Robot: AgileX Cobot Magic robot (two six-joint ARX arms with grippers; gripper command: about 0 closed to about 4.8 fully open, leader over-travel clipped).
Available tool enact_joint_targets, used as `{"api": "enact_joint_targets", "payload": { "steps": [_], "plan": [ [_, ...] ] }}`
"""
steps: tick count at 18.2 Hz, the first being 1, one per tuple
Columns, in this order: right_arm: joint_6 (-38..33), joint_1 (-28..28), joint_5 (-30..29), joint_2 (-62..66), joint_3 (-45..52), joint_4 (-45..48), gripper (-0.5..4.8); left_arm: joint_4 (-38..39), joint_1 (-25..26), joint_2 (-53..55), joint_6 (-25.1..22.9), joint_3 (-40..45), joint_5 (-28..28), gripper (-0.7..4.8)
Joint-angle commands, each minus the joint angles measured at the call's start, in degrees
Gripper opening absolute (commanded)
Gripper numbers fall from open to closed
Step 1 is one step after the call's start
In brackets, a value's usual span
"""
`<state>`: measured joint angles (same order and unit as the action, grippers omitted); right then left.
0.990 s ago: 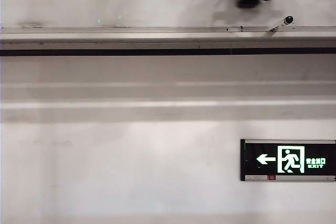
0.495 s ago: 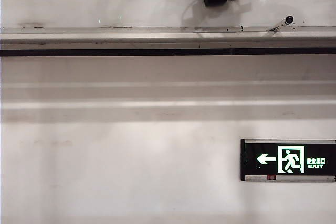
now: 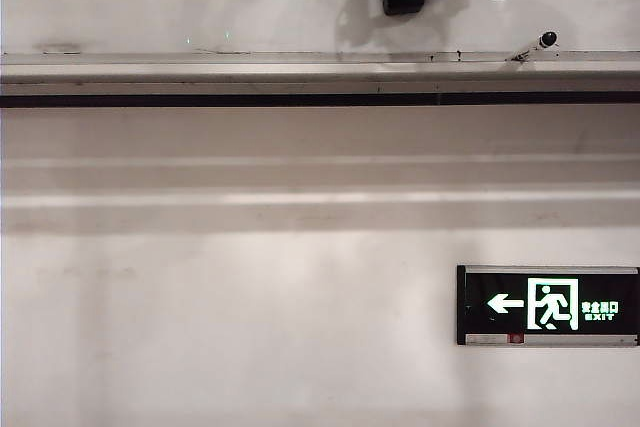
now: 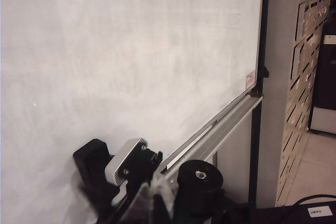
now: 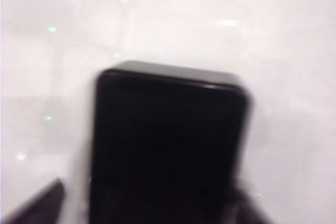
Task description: Wipe the whiteboard clean using the black magnetic whiteboard eraser attached to the whiteboard.
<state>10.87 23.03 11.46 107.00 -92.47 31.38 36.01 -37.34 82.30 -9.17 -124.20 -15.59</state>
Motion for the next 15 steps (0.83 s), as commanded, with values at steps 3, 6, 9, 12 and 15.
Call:
{"api": "enact_joint_targets", "payload": {
  "steps": [3, 6, 9, 12, 15],
  "plan": [
    [1.7, -0.3, 4.0, -0.2, -0.4, -3.8, 1.75, 0.0, -0.1, -0.2, 0.2, -0.1, -0.3, -0.06],
    [3.4, -0.3, 12.4, -0.6, -0.4, -3.5, 1.75, 0.0, -0.1, -0.2, 0.2, -0.1, -0.3, -0.06],
    [6.4, -1.2, 15.9, -1.5, -0.4, -3.3, 1.75, 0.0, -0.1, -0.2, 0.2, -0.1, -0.3, -0.06],
    [6.3, -1.7, 16.1, -2.4, -0.4, -3.2, 1.75, 0.0, -0.1, -0.2, 0.2, -0.1, -0.3, -0.06],
    [6.2, -1.3, 10.3, -2.4, -0.4, -4.7, 1.75, 0.0, -0.1, -0.2, 0.2, -0.1, -0.3, -0.06]
  ]
}}
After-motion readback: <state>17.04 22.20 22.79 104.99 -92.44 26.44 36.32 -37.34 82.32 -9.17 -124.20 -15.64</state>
